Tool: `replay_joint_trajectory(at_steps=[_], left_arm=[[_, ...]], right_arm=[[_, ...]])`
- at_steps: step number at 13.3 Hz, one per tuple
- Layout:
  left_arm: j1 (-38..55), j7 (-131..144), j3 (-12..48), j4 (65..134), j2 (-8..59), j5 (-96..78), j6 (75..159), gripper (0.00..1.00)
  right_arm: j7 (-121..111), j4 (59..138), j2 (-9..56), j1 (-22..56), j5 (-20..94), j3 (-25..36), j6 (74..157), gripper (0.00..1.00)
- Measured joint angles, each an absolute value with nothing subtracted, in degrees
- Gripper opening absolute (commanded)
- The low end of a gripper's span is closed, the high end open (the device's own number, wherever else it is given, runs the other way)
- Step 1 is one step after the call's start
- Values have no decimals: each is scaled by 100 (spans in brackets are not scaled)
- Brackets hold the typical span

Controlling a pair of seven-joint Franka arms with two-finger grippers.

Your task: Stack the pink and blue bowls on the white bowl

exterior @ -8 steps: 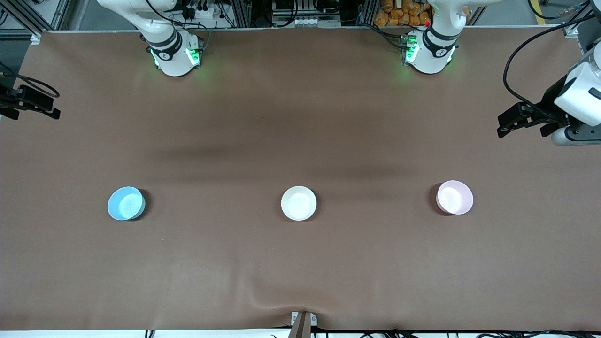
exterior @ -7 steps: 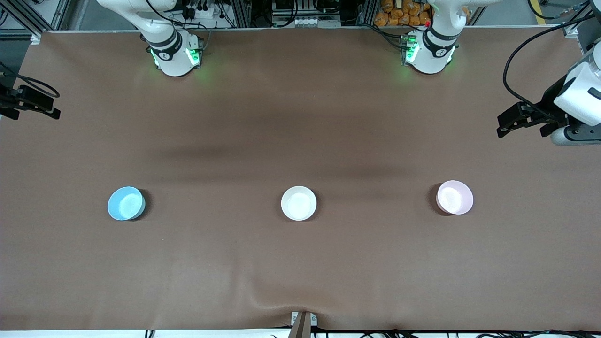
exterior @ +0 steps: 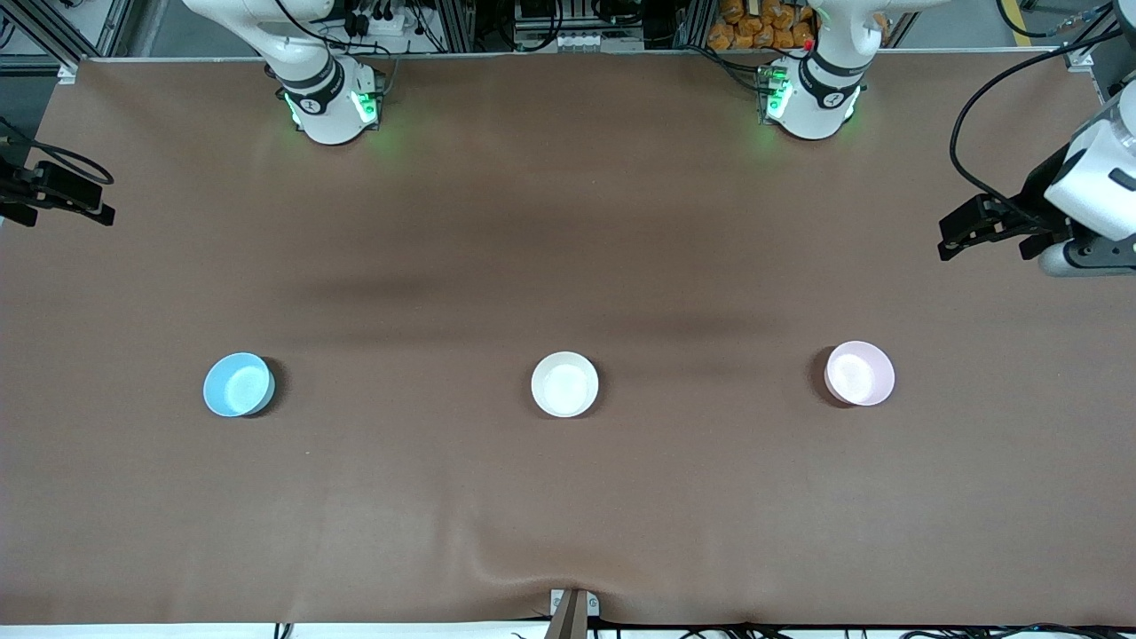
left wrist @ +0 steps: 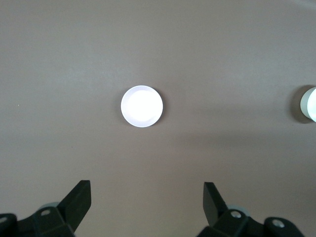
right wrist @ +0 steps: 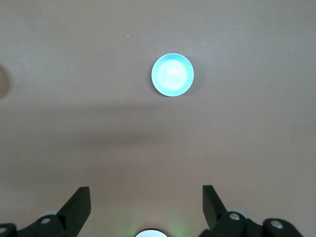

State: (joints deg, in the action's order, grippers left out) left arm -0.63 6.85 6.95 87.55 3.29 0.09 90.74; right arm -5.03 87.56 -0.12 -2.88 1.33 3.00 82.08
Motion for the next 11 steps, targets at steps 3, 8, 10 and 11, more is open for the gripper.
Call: replay_joint_trajectory(at_steps=[3,8,10,11], left_arm=[[-50,685,697,8793,808,9,9089,100],[-70,474,675,8818,2044,290,9676,100],[-85,440,654,8803,2495,451,10040,100],[-83,426,657,8773,2665,579,10108,100]], right_arm=[[-503,8769,-2,-285,133,299,8207,100],[-503,8781,13,-276,133,298,8200,100],[-503,8784,15,-235,133,323,8200,100],[-503,8787,17,-193,133,354,8200,100]])
